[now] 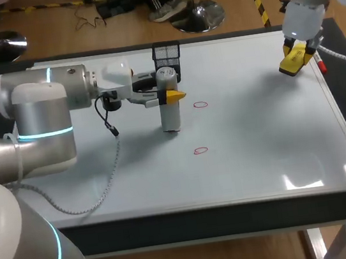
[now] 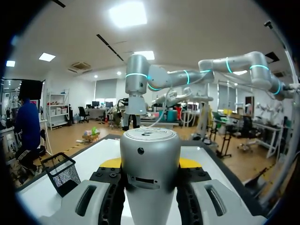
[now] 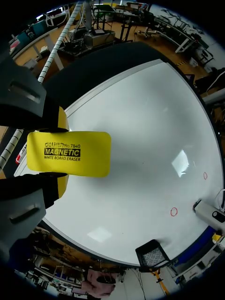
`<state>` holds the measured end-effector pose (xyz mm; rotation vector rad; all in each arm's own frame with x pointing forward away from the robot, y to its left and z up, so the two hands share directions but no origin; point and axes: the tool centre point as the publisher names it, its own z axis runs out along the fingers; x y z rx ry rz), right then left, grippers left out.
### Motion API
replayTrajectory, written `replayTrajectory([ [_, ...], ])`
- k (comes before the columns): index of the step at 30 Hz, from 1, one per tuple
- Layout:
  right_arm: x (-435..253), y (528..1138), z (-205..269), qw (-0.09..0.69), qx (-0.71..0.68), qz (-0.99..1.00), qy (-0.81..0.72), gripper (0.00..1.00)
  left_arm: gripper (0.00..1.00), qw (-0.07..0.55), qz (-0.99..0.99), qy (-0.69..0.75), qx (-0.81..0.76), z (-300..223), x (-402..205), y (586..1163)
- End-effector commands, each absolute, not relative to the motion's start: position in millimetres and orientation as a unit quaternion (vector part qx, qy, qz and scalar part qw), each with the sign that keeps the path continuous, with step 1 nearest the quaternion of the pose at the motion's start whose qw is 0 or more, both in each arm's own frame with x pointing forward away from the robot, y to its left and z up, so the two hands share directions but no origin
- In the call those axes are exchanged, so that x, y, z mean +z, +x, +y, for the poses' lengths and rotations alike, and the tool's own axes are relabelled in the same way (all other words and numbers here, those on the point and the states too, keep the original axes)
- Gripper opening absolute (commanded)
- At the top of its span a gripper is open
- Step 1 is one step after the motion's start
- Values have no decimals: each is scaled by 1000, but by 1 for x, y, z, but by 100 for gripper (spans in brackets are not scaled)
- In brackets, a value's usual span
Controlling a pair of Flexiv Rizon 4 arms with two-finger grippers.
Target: Pick up the inspection probe, press it on each red-marked spot on the whiteboard one by one, put down the probe, pick up the eraser, and wipe off all the red marks.
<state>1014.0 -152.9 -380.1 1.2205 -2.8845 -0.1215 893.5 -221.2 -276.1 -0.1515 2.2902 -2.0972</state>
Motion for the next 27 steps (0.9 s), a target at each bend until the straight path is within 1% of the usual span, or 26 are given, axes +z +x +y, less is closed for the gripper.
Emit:
replayTrajectory([
  [1,-380,1014,-153,4,-38,-920,390,0,0,13,736,-46,-676,-224,-280,897],
  [5,-380,1014,-153,4,-38,-920,390,0,0,12,736,-46,-675,-224,-282,898],
  [9,-380,1014,-153,4,-38,-920,390,0,0,24,736,-34,-676,-223,-284,898],
  [27,-380,1014,-153,4,-38,-920,390,0,0,15,741,-36,-671,-222,-290,898],
])
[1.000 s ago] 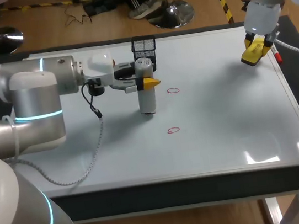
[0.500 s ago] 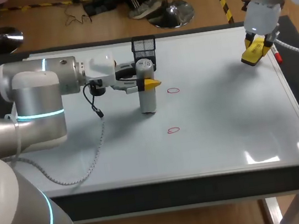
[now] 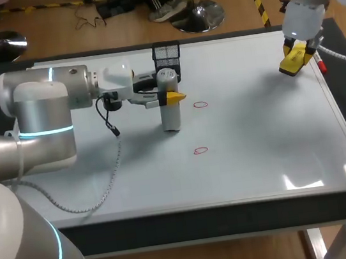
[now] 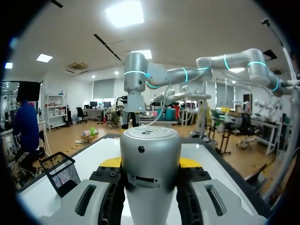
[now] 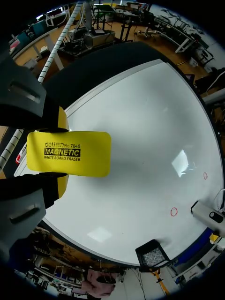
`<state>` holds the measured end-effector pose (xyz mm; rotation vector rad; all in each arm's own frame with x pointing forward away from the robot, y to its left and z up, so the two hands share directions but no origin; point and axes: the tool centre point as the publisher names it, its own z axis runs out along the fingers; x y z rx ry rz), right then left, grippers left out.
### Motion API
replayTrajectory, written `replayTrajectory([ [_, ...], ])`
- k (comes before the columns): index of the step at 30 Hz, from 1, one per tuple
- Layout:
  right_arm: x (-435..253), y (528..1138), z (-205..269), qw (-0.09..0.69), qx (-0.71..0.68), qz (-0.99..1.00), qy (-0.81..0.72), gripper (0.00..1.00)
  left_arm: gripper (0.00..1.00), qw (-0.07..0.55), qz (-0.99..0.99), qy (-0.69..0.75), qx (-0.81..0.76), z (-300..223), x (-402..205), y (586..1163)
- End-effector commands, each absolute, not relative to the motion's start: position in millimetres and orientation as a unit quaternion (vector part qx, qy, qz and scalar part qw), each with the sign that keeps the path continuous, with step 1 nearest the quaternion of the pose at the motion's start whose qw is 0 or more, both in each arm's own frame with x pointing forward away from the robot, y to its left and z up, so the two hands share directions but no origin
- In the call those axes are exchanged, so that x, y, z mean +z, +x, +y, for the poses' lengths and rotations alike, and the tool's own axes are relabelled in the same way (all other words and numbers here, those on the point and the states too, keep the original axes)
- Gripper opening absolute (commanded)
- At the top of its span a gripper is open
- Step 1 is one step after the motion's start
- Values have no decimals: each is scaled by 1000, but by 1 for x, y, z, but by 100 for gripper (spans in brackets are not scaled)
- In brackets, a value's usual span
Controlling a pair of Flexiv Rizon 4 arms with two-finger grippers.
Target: Pick up the inspection probe, press it on each red-marked spot on the whiteboard one by one, put down the probe, pick up the eraser, and wipe off all the red marks.
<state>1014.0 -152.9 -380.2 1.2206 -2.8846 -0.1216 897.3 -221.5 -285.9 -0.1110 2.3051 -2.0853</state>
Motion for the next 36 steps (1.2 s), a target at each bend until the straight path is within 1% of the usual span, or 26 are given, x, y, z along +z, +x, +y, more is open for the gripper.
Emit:
replayTrajectory([
  [1,-380,1014,-153,4,-38,-920,390,0,0,15,741,-36,-671,-222,-290,898],
  [14,-380,1014,-153,4,-38,-920,390,0,0,18,739,-31,-673,-222,-285,898],
  [21,-380,1014,-153,4,-38,-920,390,0,0,32,735,-44,-676,-211,-266,899],
  [27,-380,1014,-153,4,-38,-920,390,0,0,56,729,-63,-679,-186,-246,901],
  [36,-380,1014,-153,4,-38,-920,390,0,0,106,720,-92,-679,-134,-225,889],
])
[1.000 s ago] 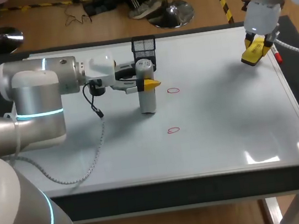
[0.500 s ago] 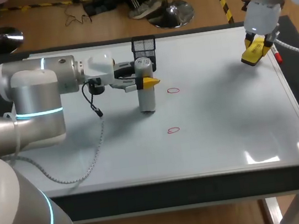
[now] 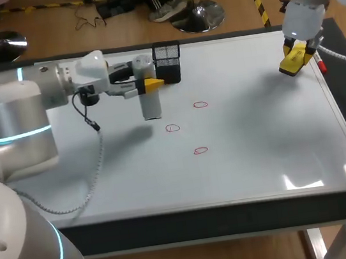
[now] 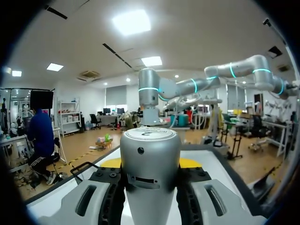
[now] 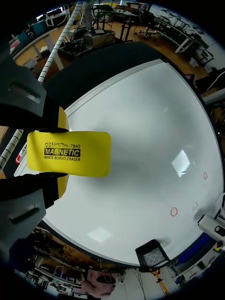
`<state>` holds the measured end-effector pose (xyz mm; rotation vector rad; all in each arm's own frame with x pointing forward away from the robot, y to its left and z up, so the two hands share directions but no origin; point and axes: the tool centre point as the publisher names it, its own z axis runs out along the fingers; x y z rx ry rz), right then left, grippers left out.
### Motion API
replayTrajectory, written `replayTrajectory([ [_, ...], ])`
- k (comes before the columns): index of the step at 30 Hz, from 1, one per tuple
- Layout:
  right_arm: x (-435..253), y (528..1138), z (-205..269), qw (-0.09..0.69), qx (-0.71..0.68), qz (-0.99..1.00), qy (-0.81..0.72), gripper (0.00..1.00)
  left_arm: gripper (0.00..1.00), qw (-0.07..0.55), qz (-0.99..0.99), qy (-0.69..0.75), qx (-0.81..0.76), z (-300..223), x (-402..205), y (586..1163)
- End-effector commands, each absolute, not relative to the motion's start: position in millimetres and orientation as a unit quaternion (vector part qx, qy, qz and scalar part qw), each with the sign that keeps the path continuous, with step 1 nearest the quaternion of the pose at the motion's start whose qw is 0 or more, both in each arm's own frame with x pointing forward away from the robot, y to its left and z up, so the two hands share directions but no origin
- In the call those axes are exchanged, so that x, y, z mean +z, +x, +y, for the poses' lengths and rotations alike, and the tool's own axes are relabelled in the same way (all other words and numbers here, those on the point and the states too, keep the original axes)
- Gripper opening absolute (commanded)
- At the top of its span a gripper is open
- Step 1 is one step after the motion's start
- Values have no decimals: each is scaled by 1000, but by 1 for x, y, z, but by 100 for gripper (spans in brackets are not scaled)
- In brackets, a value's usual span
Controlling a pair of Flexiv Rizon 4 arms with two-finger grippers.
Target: Pick up the inspection probe, press it on each red-marked spot on the whiteboard one by one, put down the probe, pick up the eraser, and wipe off all the red marks.
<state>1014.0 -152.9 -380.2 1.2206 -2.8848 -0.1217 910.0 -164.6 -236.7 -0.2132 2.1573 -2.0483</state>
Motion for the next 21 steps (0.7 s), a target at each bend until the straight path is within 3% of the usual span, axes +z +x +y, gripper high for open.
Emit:
replayTrajectory([
  [1,-380,1014,-153,4,-38,-920,390,0,0,110,720,-95,-678,-128,-225,887],
  [21,-380,1014,-153,4,-38,-920,390,0,0,208,708,-167,-654,-9,-207,841],
])
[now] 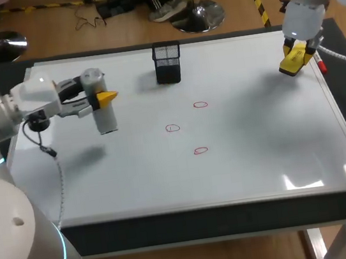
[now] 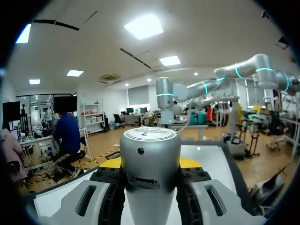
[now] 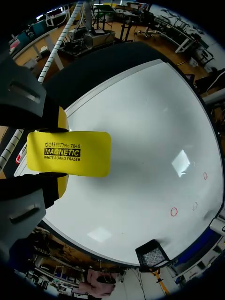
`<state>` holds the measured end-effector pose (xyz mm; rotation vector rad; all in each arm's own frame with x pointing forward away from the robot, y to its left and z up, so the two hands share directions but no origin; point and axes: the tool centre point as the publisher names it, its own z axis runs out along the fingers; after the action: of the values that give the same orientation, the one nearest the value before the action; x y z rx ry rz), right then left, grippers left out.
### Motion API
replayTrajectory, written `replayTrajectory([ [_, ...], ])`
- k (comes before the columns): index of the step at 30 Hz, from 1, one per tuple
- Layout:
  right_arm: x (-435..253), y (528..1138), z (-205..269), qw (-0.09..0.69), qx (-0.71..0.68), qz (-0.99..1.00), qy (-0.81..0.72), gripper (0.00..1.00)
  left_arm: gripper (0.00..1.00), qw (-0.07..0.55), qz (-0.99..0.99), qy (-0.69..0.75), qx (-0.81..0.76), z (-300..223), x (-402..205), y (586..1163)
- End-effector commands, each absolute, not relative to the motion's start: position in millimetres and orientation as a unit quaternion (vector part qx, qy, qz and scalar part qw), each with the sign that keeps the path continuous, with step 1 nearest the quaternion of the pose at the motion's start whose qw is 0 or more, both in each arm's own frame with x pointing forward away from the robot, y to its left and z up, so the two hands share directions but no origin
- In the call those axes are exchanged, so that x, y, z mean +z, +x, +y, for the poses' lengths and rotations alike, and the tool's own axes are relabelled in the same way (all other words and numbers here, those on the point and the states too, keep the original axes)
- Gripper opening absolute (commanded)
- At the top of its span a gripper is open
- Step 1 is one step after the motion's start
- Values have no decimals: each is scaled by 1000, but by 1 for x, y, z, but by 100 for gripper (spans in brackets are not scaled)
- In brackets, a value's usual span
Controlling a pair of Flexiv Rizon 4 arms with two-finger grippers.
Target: Pick up the inspection probe, press it on each red-marked spot on the whiteboard one by one, put down the probe, pick up the eraser, and wipe off all the red marks.
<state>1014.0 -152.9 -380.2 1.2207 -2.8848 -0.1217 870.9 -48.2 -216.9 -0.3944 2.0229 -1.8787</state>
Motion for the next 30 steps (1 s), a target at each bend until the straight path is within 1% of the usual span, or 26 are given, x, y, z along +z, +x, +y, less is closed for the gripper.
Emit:
replayTrajectory([
  [1,-380,1014,-153,4,-38,-920,390,0,0,211,707,-171,-653,-5,-207,839],
  [11,-380,1014,-153,4,-38,-920,390,0,0,229,703,-206,-640,25,-218,826],
  [30,-380,1014,-153,4,-38,-920,390,0,0,234,704,-220,-634,34,-222,820],
])
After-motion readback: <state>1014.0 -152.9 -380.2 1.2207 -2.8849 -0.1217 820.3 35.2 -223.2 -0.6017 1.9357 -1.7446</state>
